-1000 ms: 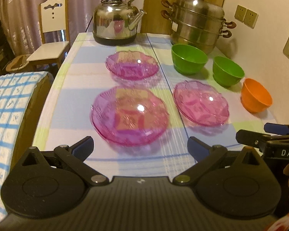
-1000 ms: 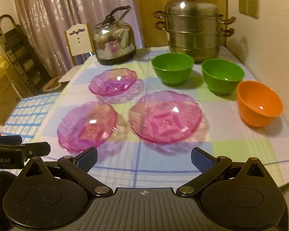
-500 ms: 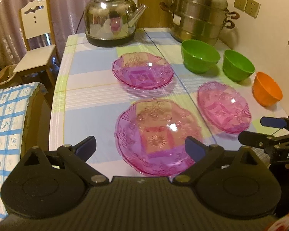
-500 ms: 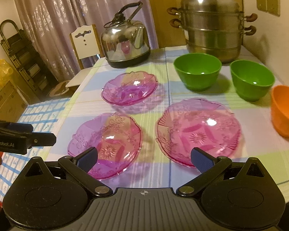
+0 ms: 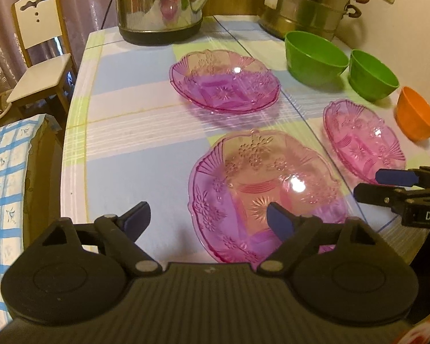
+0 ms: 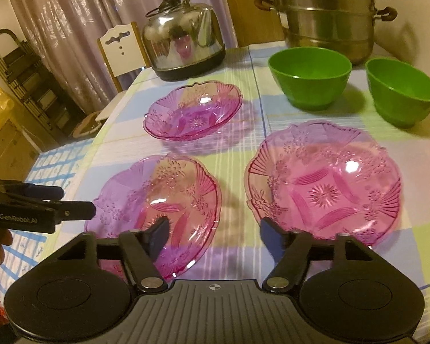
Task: Organize plates and bowls
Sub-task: 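Move both tools forward to the rim of a pink glass plate, then close the left gripper on the plate rim while the right gripper closes on it too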
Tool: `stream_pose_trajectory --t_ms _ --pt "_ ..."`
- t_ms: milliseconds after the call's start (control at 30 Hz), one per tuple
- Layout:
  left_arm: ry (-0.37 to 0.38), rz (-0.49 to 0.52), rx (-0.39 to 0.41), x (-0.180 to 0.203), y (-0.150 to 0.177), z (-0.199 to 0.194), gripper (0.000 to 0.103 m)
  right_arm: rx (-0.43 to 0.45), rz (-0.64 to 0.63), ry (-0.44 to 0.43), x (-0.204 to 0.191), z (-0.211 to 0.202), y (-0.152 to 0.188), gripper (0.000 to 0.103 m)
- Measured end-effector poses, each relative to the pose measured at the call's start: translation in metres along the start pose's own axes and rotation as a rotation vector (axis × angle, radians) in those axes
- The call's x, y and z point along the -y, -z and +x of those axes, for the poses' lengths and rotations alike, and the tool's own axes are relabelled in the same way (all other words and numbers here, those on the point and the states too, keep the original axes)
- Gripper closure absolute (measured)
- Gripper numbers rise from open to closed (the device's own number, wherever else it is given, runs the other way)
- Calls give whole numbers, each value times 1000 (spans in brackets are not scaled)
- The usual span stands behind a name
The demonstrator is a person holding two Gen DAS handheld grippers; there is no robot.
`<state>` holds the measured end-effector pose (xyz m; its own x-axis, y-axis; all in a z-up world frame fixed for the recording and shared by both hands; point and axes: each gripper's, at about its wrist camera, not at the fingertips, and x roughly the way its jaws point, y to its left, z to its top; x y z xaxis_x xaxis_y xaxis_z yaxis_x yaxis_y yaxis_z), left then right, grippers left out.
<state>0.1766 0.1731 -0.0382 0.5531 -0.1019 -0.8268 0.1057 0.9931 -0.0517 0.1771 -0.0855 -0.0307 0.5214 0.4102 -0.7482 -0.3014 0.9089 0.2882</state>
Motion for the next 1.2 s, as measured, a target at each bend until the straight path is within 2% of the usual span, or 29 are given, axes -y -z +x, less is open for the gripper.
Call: stream_pose_trajectory --t_ms 400,667,833,1200 --pt "-2 2 -40 -8 1 22 33 -55 18 -7 -5 26 3 56" --pt "5 -15 -63 -13 -1 34 49 -76 32 1 -4 37 3 66" --pt "12 -23 -80 -12 -1 40 65 -84 41 11 -2 40 4 69" --pt "16 -92 -97 -19 -2 50 82 -90 68 12 2 47 2 83"
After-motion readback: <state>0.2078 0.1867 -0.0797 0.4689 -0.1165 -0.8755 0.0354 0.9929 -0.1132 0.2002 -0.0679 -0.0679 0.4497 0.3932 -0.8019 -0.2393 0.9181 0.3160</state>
